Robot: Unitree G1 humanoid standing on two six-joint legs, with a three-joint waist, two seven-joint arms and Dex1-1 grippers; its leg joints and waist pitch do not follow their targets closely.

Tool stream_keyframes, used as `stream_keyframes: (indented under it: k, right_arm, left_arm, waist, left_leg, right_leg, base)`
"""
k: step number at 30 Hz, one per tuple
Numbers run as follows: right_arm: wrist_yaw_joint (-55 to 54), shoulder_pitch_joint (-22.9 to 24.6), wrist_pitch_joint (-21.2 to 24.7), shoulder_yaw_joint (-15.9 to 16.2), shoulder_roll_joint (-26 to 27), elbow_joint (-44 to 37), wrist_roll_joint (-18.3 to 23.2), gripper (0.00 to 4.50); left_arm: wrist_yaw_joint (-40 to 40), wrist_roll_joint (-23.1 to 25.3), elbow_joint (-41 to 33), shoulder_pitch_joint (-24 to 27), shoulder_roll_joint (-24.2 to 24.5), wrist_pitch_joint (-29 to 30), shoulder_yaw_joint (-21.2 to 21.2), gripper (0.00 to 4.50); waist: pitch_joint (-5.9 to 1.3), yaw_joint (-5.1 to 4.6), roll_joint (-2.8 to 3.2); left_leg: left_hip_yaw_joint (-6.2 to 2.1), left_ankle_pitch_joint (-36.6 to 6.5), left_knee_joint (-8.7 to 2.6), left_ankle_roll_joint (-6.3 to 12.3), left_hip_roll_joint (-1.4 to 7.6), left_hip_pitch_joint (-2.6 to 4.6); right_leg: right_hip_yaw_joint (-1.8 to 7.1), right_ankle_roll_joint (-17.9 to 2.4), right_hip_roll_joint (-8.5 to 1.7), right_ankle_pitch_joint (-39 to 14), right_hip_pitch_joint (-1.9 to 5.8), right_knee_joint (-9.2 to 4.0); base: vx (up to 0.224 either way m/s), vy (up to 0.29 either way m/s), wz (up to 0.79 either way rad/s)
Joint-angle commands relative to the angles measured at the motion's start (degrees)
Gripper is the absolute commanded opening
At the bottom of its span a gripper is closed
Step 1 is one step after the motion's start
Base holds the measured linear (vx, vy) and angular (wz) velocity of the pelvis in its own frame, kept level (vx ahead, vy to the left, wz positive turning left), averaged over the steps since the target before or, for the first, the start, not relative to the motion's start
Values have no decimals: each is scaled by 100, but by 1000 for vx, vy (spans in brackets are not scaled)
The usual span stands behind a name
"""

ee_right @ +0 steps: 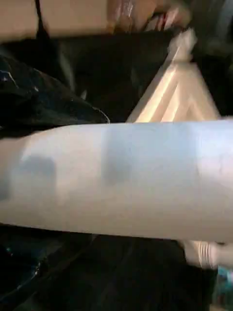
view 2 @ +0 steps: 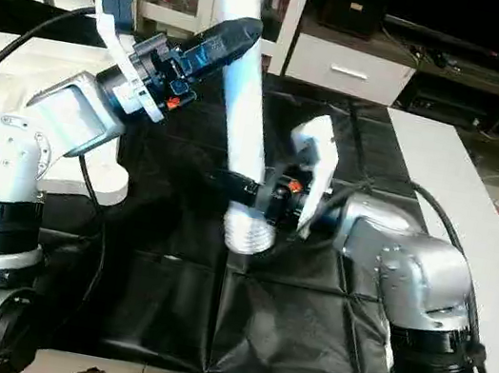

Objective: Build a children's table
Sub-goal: Insert table leg to table base

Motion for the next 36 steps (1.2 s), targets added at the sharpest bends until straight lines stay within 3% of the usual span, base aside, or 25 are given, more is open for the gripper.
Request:
stream_keyframes:
  k: [1, 3, 6, 13, 22, 29, 36]
  right_arm:
    - [-317, -140, -377, 232, -23, -27, -562, 186]
    - [-603, -161, -695, 550, -42, 3, -1104, 186]
    - [-807, -169, -849, 690, 19, -30, -1376, 186]
    - [-1384, -228, -1190, 779, 267, -25, -1968, 186]
    - [-1679, -287, -1189, 815, 437, 149, -2330, 186]
    - [-1736, -324, -1199, 825, 517, 198, -2441, 186]
    - [-1747, -390, -1252, 685, 678, 283, -2495, 186]
  left_arm:
    - [162, 264, -9, -71, -60, -60, -213, 422]
    - [349, 430, 81, -95, -110, -184, -239, 416]
    - [461, 512, 173, -122, -138, -269, -244, 385]
    - [1102, 760, 476, -281, -290, -432, -19, 331]
    - [1282, 836, 584, -323, -336, -598, 42, 270]
    - [1442, 940, 632, -359, -400, -773, 131, 196]
    - [1453, 909, 766, -445, -346, -838, 209, 176]
  waist:
    - [-383, -3, 45]
    - [-383, -14, 57]
    - [-386, -7, 82]
    - [-393, -39, 71]
    - [-393, -73, 68]
    - [-393, -82, 67]
    - [-398, -92, 94]
  left_leg:
    - [-218, -1127, -495, -606, 369, 216]
    - [-224, -1182, -501, -653, 371, 224]
    - [-228, -1229, -504, -622, 370, 229]
    - [-220, -1200, -497, -578, 359, 225]
    - [-219, -1209, -496, -552, 354, 219]
    - [-220, -1203, -495, -540, 361, 225]
    - [-222, -1244, -497, -569, 358, 237]
  right_leg:
    - [282, -773, -520, -1054, 156, -499]
    - [284, -731, -518, -1081, 154, -499]
    - [287, -731, -510, -970, 154, -490]
    - [289, -802, -492, -645, 168, -466]
    - [290, -811, -492, -593, 173, -457]
    - [292, -817, -489, -545, 179, -454]
    - [289, -843, -485, -513, 168, -451]
  base:
    - [0, 0, 0]
    - [0, 0, 0]
    - [0, 0, 0]
    - [0, 0, 0]
    - [0, 0, 0]
    - [0, 0, 0]
    - [0, 0, 0]
